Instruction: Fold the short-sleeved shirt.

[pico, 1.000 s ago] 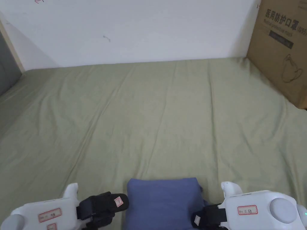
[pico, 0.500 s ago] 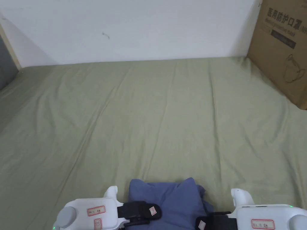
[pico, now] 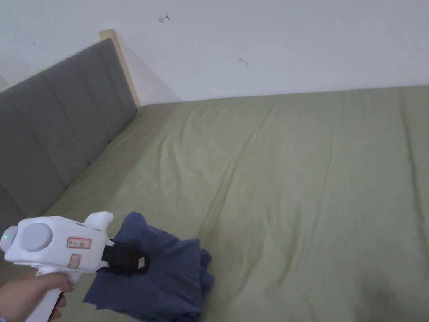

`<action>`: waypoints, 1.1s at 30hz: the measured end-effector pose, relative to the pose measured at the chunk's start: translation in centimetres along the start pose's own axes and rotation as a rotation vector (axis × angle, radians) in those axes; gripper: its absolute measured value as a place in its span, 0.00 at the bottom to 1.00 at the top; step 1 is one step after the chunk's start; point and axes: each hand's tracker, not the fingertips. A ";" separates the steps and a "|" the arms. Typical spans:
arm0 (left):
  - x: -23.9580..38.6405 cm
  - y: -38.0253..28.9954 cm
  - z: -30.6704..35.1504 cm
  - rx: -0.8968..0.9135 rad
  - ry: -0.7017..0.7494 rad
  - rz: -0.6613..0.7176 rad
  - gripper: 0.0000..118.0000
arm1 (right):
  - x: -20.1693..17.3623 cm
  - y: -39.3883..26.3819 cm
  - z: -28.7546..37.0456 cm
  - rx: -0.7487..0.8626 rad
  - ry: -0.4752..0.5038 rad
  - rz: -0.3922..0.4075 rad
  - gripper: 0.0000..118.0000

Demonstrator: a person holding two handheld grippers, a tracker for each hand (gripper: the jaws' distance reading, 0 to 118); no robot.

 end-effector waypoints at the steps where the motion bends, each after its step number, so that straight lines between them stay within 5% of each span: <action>1: -0.5 0.5 0.7 -0.014 0.081 -0.036 0.27 | -0.4 0.1 0.0 0.000 -0.005 0.003 0.00; 6: -3.1 2.8 2.4 -0.098 0.395 -0.134 0.32 | -1.8 0.7 0.0 -0.003 -0.016 0.011 0.00; 7: -3.5 3.0 2.7 -0.098 0.458 -0.137 0.41 | -1.9 0.7 0.0 -0.003 -0.017 0.012 0.00; 8: -3.9 3.2 2.8 -0.091 0.512 -0.152 0.58 | -2.1 0.8 0.0 0.000 -0.018 0.014 0.00; 9: -4.2 3.4 3.1 -0.089 0.560 -0.166 0.89 | -2.3 1.0 0.1 0.003 -0.020 0.015 0.00; 10: -4.2 3.4 3.3 -0.075 0.603 -0.172 1.00 | -2.4 1.0 0.1 0.008 -0.020 0.014 0.00; 16: -3.2 2.4 3.9 0.066 0.583 -0.174 0.98 | -2.4 1.4 0.5 0.023 -0.022 0.001 0.00; 19: -1.1 2.3 1.7 0.032 0.389 -0.015 0.98 | -2.3 1.5 1.0 0.033 -0.034 0.006 0.00; 20: 0.1 2.5 0.3 -0.007 0.284 0.036 0.94 | -2.4 1.6 1.2 0.036 -0.036 0.005 0.00; 21: 1.8 2.5 -1.3 -0.034 0.199 0.062 0.75 | -2.2 1.6 1.4 0.040 -0.037 0.002 0.00; 23: 6.3 2.4 -4.6 -0.032 0.113 0.026 0.12 | -2.2 1.9 1.8 0.043 -0.036 -0.005 0.00; 24: 8.2 2.8 -6.9 -0.053 0.084 -0.014 0.01 | -2.3 2.1 2.0 0.045 -0.037 -0.007 0.00; 28: 20.6 2.7 -12.0 -0.076 -0.077 -0.115 0.01 | -2.4 3.2 3.3 0.045 -0.189 0.005 0.00; 33: 32.9 2.2 -10.8 0.187 -0.219 -0.097 0.01 | -0.9 5.1 6.0 0.162 -0.345 -0.009 0.00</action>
